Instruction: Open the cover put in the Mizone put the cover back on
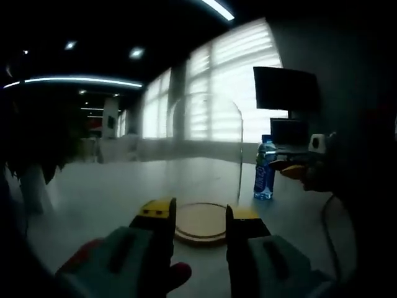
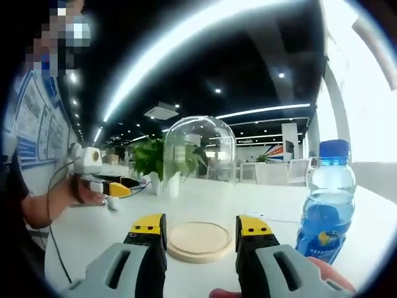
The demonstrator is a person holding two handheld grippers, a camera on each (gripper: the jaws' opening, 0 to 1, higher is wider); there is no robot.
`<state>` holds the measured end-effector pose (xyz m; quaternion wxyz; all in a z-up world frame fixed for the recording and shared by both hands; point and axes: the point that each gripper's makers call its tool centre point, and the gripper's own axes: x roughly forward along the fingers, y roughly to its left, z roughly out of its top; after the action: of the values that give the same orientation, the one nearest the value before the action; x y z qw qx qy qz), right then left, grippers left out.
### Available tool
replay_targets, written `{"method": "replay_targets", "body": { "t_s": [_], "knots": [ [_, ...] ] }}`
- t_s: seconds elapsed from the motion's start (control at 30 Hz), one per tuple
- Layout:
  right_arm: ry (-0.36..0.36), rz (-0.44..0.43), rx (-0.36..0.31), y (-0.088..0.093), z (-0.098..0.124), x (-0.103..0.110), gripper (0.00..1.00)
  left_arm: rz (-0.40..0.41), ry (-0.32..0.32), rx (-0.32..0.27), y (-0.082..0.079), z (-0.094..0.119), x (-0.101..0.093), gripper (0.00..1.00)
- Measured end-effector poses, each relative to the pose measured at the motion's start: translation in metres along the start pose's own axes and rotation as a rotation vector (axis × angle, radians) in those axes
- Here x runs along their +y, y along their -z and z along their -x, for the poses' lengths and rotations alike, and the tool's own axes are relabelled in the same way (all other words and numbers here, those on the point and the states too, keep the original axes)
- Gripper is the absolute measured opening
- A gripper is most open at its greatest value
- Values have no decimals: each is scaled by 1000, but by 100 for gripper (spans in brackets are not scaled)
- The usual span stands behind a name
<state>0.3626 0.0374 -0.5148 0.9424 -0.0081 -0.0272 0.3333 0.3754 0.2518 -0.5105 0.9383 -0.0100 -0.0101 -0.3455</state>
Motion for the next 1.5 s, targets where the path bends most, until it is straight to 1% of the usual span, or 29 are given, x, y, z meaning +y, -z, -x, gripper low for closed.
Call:
{"method": "replay_targets", "body": {
  "t_s": [0.17,0.33,0.5,0.6,0.73,0.83,1.0,1.17,1.23,1.4,1.5],
  "knots": [
    [4,8,5,-4,-3,-2,39,-24,1,11,-4,-4,2,26],
    [-2,9,2,-8,-6,-5,39,-38,12,4,-11,-7,2,26],
    [-13,4,-3,-13,-10,-4,39,-32,28,-3,-12,-13,2,26],
    [-21,18,-1,-16,-14,-3,39,-32,35,1,-13,-16,2,26],
    [-18,48,12,-19,-19,-4,39,-44,41,-1,-19,-20,3,27],
    [-26,45,14,-21,-24,-4,40,-44,45,-3,-24,-23,4,27],
    [-32,34,1,-27,-30,-7,41,-57,44,-14,-32,-31,6,27],
    [-31,33,-16,-31,-36,-9,41,-55,46,-19,-33,-38,6,27],
    [-31,23,-25,-33,-37,-10,41,-54,46,-25,-37,-39,7,27],
    [-39,19,-32,-43,-42,-11,41,-69,59,-29,-48,-44,7,27],
    [-47,22,-34,-47,-43,-11,42,-79,60,-34,-50,-46,9,29]
  ]
}}
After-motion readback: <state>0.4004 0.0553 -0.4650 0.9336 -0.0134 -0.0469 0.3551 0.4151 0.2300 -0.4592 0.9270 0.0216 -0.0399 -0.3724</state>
